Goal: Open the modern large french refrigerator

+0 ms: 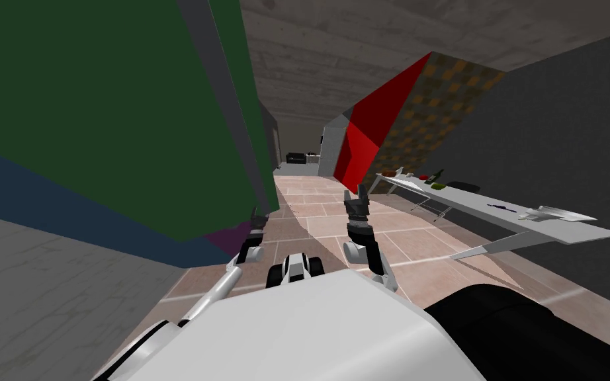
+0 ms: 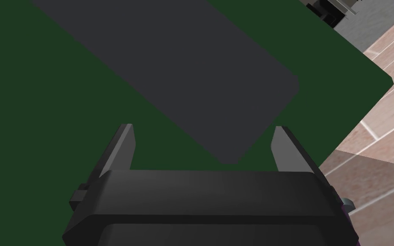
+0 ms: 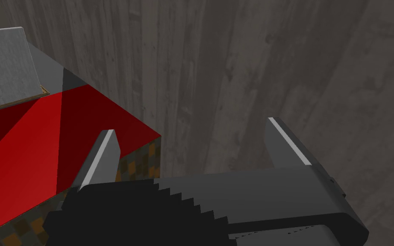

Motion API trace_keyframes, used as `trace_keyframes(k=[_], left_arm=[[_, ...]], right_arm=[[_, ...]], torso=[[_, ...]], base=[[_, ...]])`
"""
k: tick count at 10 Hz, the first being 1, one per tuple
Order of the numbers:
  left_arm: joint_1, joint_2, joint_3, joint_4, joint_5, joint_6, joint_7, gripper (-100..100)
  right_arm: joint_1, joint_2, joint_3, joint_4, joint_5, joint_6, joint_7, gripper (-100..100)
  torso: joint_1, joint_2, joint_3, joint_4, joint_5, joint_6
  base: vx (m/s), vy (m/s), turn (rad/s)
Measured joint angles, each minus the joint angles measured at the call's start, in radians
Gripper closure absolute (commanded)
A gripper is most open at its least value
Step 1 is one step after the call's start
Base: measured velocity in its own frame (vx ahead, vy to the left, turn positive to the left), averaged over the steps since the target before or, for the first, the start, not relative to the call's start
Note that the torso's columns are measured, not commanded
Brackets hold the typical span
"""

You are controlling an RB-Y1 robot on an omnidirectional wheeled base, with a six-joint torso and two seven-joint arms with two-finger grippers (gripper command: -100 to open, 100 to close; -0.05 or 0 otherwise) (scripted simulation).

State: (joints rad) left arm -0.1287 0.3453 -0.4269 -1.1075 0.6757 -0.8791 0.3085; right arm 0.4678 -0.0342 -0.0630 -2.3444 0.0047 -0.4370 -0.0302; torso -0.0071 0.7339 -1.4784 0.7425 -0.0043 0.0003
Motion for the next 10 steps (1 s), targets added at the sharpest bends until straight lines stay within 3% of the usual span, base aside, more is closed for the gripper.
trace_keyframes(k=[5, 8, 9, 10], left_arm=[[-0.079, 0.014, 0.043, -0.008, 0.019, 0.106, 0.008, -100], [-0.092, 0.015, 0.053, -0.020, 0.025, 0.142, 0.004, -100], [-0.089, 0.015, 0.053, -0.018, 0.025, 0.147, 0.003, 0], [-0.086, 0.014, 0.051, -0.015, 0.025, 0.150, 0.003, 0]], right_arm=[[0.000, 0.000, 0.000, 0.000, 0.000, 0.000, 0.000, 0], [0.000, 0.000, 0.000, 0.000, 0.000, 0.000, 0.000, 0], [0.000, 0.000, 0.000, 0.000, 0.000, 0.000, 0.000, 0], [0.000, 0.000, 0.000, 0.000, 0.000, 0.000, 0.000, 0]], torso=[[0.006, 0.017, 0.010, 0.005, 0.001, -0.003], [0.004, 0.018, 0.010, 0.009, -0.001, -0.003], [0.004, 0.016, 0.010, 0.006, 0.001, -0.002], [0.005, 0.013, 0.008, 0.003, 0.002, -0.002]], base=[[-0.044, -0.012, 0.020], [-0.018, -0.005, 0.010], [0.000, 0.000, 0.000], [0.000, 0.000, 0.000]])
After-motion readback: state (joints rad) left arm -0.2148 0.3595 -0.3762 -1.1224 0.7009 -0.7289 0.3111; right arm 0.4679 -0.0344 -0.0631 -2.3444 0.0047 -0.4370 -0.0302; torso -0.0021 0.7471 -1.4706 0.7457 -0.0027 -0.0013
